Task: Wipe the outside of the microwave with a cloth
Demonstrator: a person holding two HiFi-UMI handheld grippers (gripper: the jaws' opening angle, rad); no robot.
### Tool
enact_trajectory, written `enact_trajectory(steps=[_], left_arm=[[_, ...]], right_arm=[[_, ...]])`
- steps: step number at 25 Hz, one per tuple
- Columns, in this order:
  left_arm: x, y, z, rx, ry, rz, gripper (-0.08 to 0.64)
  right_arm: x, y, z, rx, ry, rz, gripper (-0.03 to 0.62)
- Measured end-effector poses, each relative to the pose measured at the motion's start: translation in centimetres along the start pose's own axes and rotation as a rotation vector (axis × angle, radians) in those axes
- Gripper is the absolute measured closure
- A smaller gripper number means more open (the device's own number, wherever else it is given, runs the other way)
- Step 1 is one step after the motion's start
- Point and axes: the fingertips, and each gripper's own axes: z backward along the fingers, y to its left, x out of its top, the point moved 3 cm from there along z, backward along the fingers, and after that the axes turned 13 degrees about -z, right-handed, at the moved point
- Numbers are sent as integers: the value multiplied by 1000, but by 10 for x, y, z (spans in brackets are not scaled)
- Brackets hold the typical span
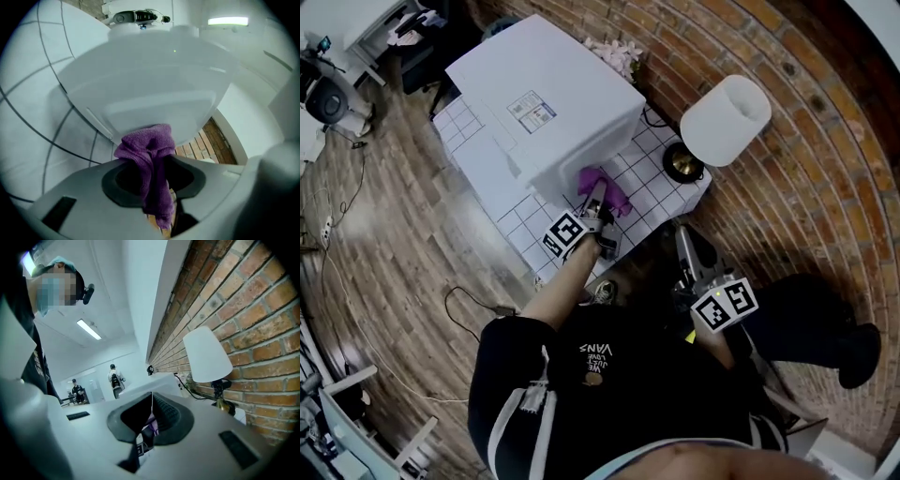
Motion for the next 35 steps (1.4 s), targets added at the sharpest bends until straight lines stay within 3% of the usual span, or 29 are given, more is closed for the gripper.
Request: enact_trajectory(steps=[8,14,21,35], left_arm=[[32,47,94,140,-115,37,420],[45,68,109,177,-154,36,420],[14,61,58,135,-87,67,420],[-56,30,-94,41,46,115,420]], right_arm=[[-17,36,-30,116,54,12,589],[-24,41,-32,129,72,12,588],[-13,20,-14,66,39,16,588],[18,-56,70,-239,-99,-21,588]])
